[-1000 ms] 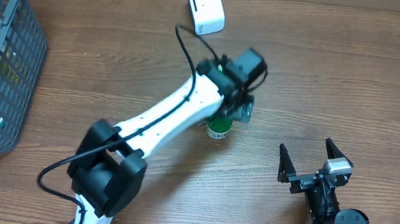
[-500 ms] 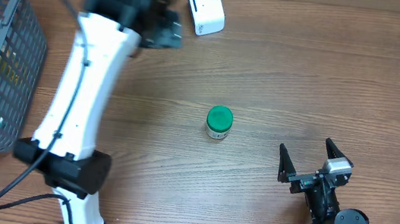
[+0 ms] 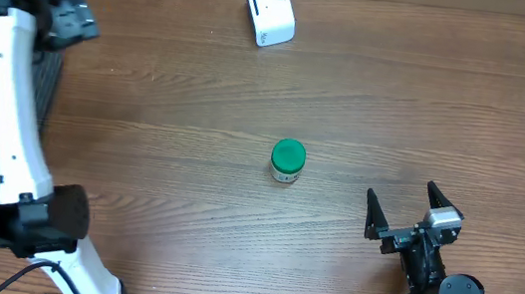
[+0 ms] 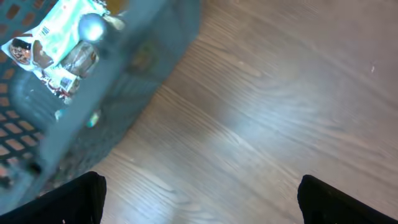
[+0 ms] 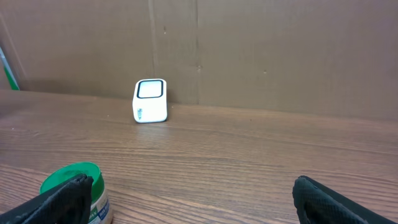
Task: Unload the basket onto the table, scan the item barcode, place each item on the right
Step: 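Move the left gripper back into the basket toward the yellow oil bottle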
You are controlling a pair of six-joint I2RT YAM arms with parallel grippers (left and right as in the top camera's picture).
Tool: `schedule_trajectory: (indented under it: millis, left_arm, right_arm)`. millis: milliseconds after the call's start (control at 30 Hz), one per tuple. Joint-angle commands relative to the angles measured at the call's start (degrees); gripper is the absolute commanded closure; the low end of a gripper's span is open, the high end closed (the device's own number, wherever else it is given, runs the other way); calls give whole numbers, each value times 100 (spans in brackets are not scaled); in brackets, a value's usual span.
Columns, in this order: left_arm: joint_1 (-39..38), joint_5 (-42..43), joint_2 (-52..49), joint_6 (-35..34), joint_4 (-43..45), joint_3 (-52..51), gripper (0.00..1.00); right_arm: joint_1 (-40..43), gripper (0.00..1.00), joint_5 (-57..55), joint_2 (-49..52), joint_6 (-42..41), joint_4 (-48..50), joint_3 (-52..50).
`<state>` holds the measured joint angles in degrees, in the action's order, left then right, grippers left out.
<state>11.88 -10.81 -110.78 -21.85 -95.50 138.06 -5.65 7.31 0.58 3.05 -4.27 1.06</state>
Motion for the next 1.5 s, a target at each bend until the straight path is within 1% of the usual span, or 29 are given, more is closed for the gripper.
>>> schedule_trajectory:
  millis: [0, 67, 133, 200, 267, 333, 400, 500, 600, 700, 867, 1167, 1400, 1433, 1467]
  left_arm:
    - [605, 942, 378, 553, 260, 131, 0]
    - [905, 1172, 472, 656, 446, 131, 0]
    - [1421, 1172, 584, 667, 817, 131, 0]
    - [1808, 885, 575, 708, 1139, 125, 0]
    - [2114, 262, 439, 704, 1392, 116, 0]
    - [2277, 240, 299, 708, 1392, 116, 0]
    - [2402, 393, 111, 811, 1364, 111, 0]
    - [2566, 1307, -326, 1714, 1364, 72, 1]
    - [2649, 1703, -671, 2166, 1408, 72, 0]
    - [2682, 1727, -977, 2223, 1408, 72, 0]
    - [2680, 1974, -1482, 2708, 1493, 72, 0]
    - [2675, 1987, -2197, 2874, 1565, 72, 1]
    - [2677, 2065, -2387, 2848, 1722, 72, 0]
    - [2677, 2131, -2389, 2846, 1751, 72, 9]
    - [2677, 2188, -2389, 2846, 1770, 72, 25]
  right_arm:
    - [-7, 0, 31, -39, -9, 24, -61]
    - [-7, 0, 31, -39, -7, 24, -61]
    - [-7, 0, 31, -39, -7, 24, -61]
    - [-7, 0, 31, -39, -7, 24, -61]
    - [-7, 0, 31, -39, -7, 24, -61]
    - [-7, 0, 31, -39, -7, 24, -61]
    - [-7, 0, 31, -39, -7, 24, -61]
    - [-7, 0, 31, -39, -7, 26, -61]
    - [-7, 0, 31, -39, -7, 24, -61]
    - [-7, 0, 31, -39, -7, 24, -61]
    - [-7, 0, 31, -39, -7, 24, -61]
    - [-7, 0, 31, -39, -7, 26, -61]
    - [-7, 0, 31, -39, -7, 24, -61]
    - [-7, 0, 31, -39, -7, 24, -61]
    - [-7, 0, 31, -39, -7, 24, -61]
